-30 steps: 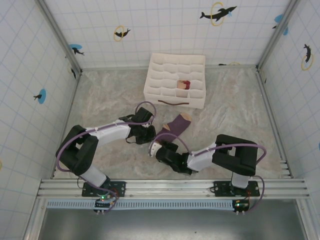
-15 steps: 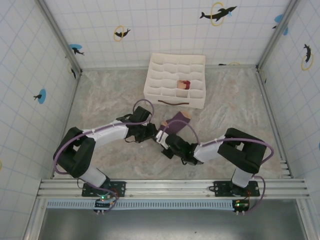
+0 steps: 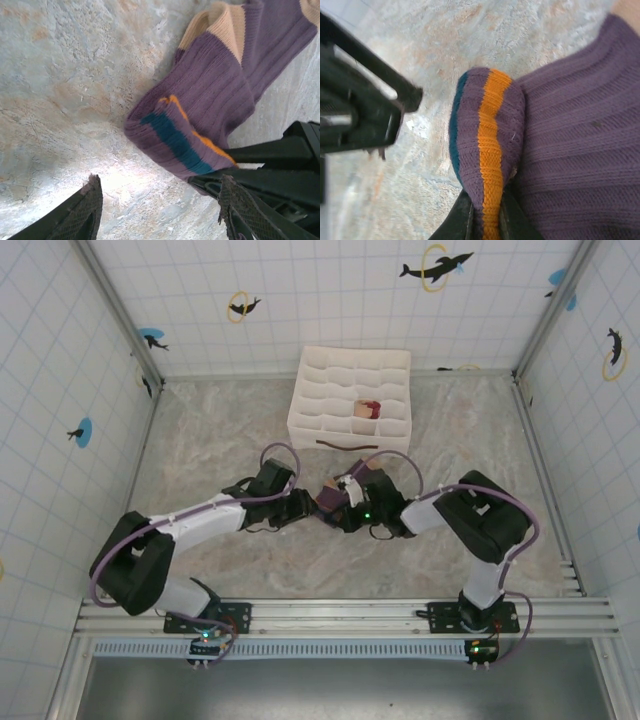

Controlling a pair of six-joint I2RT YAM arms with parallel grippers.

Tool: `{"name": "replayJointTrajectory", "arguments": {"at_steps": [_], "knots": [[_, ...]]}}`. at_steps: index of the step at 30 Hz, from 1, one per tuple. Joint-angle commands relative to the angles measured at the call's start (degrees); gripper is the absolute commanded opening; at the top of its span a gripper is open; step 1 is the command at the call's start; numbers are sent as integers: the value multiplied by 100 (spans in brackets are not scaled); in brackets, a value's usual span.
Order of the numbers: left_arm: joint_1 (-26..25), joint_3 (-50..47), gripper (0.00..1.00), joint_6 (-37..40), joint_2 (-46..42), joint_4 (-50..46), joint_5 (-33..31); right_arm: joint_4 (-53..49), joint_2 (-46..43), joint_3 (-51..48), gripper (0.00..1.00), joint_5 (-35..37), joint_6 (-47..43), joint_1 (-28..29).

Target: Roll the socks

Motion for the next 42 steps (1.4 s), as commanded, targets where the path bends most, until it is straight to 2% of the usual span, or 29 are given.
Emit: {"name": "replayJointTrajectory", "arguments": {"at_steps": [1, 5, 12, 19, 21, 23, 26, 29, 33, 36, 42], "knots": [[3, -143, 62, -233, 168, 485, 122, -978, 469, -112, 0, -732, 1088, -231], [3, -206, 62, -388, 339, 886, 90, -1176, 524, -62, 0, -693, 1456, -350], [0, -140, 59, -626, 808, 1401, 284, -901, 575, -100, 0, -735, 2029, -409], [-23, -136, 39, -759, 1171, 1602, 362, -472, 637, -113, 0, -768, 2471, -458], [-24, -146, 30, -793, 1260, 1592, 382, -463, 613, -105, 1, -678, 2469, -458], [-15, -124, 18, -785, 1317, 1493, 407, -447, 467, -126, 6, -535, 2377, -454], [18, -19, 9, -649, 1303, 1171, 428, -682, 56, -162, 23, -292, 2027, -449], [61, 180, 0, -368, 1294, 669, 554, -1175, -503, -171, 34, 124, 1417, -392], [82, 172, 0, -100, 1168, 319, 692, -1774, -1275, -181, 46, 806, 579, -178], [82, 77, 0, 22, 1053, 214, 851, -2103, -1747, -168, 55, 1588, -34, 120], [82, -14, 0, 392, 868, -176, 895, -2406, -2243, 13, 65, 3453, -1305, 1190]]}}
